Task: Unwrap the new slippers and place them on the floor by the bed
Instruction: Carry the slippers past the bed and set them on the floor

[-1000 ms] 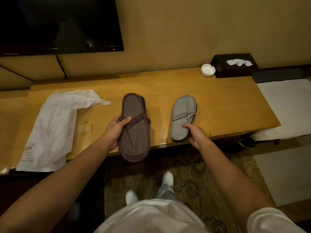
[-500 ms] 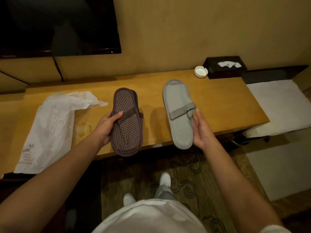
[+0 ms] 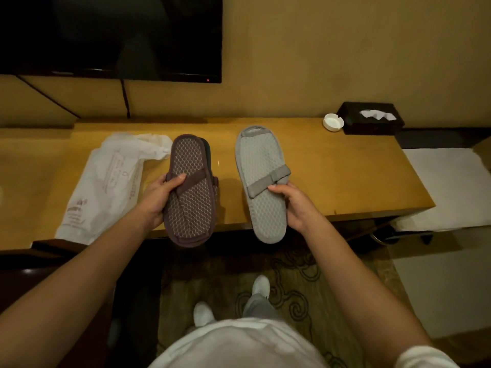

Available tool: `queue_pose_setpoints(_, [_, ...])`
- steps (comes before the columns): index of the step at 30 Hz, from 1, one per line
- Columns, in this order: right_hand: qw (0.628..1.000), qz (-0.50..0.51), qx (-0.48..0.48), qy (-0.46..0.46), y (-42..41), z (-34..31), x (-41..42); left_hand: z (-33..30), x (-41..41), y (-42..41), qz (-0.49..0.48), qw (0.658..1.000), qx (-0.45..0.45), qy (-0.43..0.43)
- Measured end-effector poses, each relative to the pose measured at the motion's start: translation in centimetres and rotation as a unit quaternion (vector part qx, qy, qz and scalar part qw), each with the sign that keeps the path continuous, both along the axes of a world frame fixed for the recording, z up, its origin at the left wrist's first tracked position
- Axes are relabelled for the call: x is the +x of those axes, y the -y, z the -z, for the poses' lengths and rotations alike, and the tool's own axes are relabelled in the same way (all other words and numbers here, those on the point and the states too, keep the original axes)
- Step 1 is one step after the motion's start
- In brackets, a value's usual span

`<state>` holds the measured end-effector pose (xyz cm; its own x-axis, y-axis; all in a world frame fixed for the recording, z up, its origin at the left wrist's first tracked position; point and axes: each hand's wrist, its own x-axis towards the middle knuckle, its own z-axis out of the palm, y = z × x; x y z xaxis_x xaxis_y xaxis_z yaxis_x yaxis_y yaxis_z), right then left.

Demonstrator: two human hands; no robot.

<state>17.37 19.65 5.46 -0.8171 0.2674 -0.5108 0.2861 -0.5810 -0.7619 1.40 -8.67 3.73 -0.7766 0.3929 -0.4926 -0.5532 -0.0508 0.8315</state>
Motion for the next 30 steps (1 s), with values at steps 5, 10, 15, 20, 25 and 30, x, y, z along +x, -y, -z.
queue_pose_setpoints(5, [0.999, -0.044, 0.002, -0.007, 2.6, -1.3, -2.4, -1.4, 1.0, 3.0, -0.074, 0.996, 0.007, -0.042])
queue_pose_setpoints(10, [0.991, -0.133, 0.014, -0.010, 4.0, -1.8, -5.0, -2.1, 5.9, 5.6, -0.193, 0.980, 0.012, -0.054])
queue_pose_setpoints(15, [0.965, -0.260, 0.019, -0.007, 6.7, -2.0, -5.5, -2.5, 12.3, 8.8, -0.319, 0.946, 0.019, -0.060])
queue_pose_setpoints(20, [0.929, -0.370, 0.000, -0.011, 12.5, -1.7, -3.8, -3.4, 20.0, 12.9, -0.410, 0.907, 0.004, -0.097])
queue_pose_setpoints(25, [0.888, -0.460, -0.023, -0.002, 19.3, -2.5, -1.5, -3.9, 28.7, 18.5, -0.481, 0.870, -0.017, -0.109])
queue_pose_setpoints(30, [0.856, -0.516, 0.001, -0.009, 27.3, -3.3, 2.1, -4.1, 37.3, 23.7, -0.548, 0.827, -0.044, -0.120])
